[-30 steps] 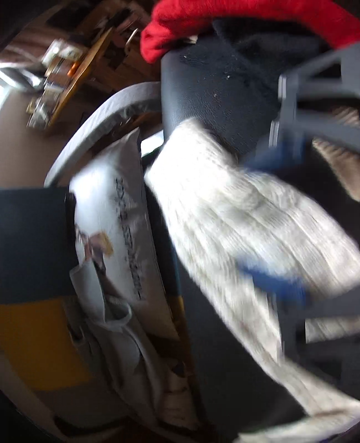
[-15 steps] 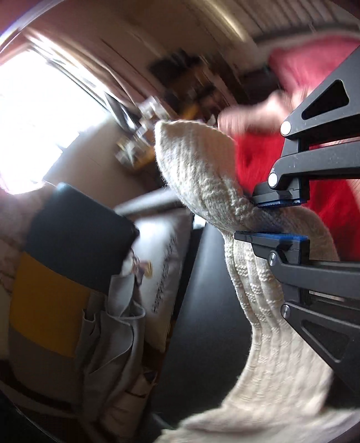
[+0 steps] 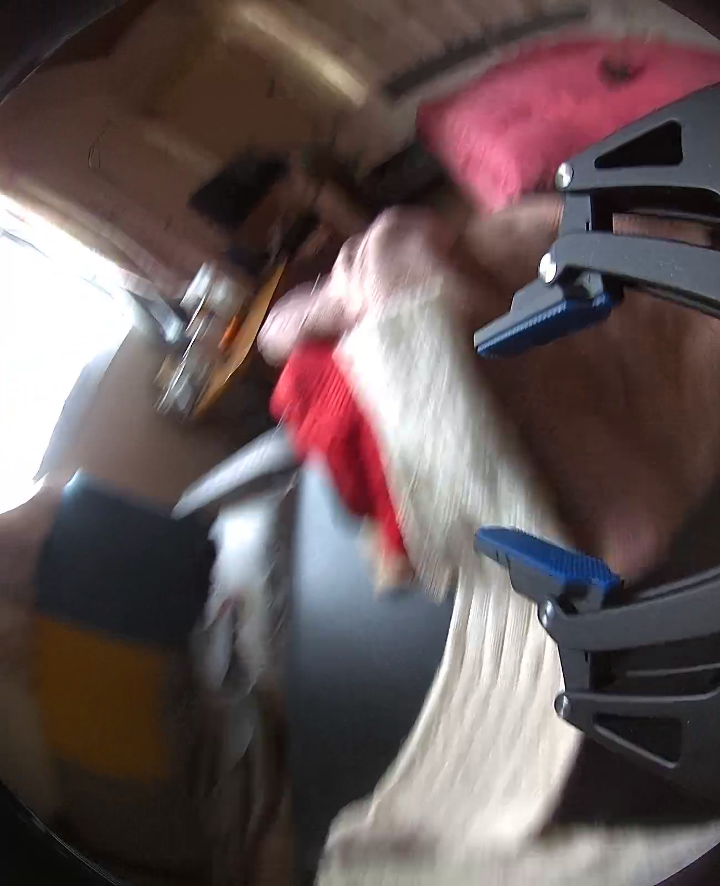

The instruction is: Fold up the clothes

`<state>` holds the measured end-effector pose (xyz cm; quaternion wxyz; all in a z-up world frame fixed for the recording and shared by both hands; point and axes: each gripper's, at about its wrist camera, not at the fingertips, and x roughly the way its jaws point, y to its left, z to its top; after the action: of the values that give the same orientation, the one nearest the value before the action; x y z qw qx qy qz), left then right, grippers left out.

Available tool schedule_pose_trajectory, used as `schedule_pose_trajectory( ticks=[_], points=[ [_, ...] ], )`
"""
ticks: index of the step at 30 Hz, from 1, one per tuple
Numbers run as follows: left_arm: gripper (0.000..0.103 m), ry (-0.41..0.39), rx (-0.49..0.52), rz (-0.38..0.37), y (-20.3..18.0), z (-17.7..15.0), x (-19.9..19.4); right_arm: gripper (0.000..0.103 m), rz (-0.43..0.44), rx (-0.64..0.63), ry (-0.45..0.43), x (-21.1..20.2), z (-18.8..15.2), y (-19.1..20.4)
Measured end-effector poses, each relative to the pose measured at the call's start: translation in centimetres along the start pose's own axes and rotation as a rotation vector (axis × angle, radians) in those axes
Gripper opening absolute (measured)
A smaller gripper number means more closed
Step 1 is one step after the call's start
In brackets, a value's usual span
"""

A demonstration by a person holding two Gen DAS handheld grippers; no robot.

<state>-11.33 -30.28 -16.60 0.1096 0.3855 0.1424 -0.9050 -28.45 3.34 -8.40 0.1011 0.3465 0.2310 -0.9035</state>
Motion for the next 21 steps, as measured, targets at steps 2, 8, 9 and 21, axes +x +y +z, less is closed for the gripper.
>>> schedule_pose_trajectory(
  ticks=[2,8,9,21],
  points=[
    [0.039,-0.004,0.063,-0.017,-2.1,1.7,0.9,0.082,0.162,-0.032,-0.033,-1.0,0.2,2.9],
    [0.039,0.063,0.244,-0.030,-8.8,4.7,6.2,0.082,0.380,-0.133,-0.006,0.9,0.3,12.8],
    [0.039,0.076,0.268,-0.032,-9.7,5.0,7.1,0.082,0.378,-0.147,0.000,1.6,0.2,14.0],
    [0.047,0.097,0.269,-0.001,-13.2,5.9,14.5,0.091,0.319,0.130,0.113,8.7,-6.9,5.7]
  ],
)
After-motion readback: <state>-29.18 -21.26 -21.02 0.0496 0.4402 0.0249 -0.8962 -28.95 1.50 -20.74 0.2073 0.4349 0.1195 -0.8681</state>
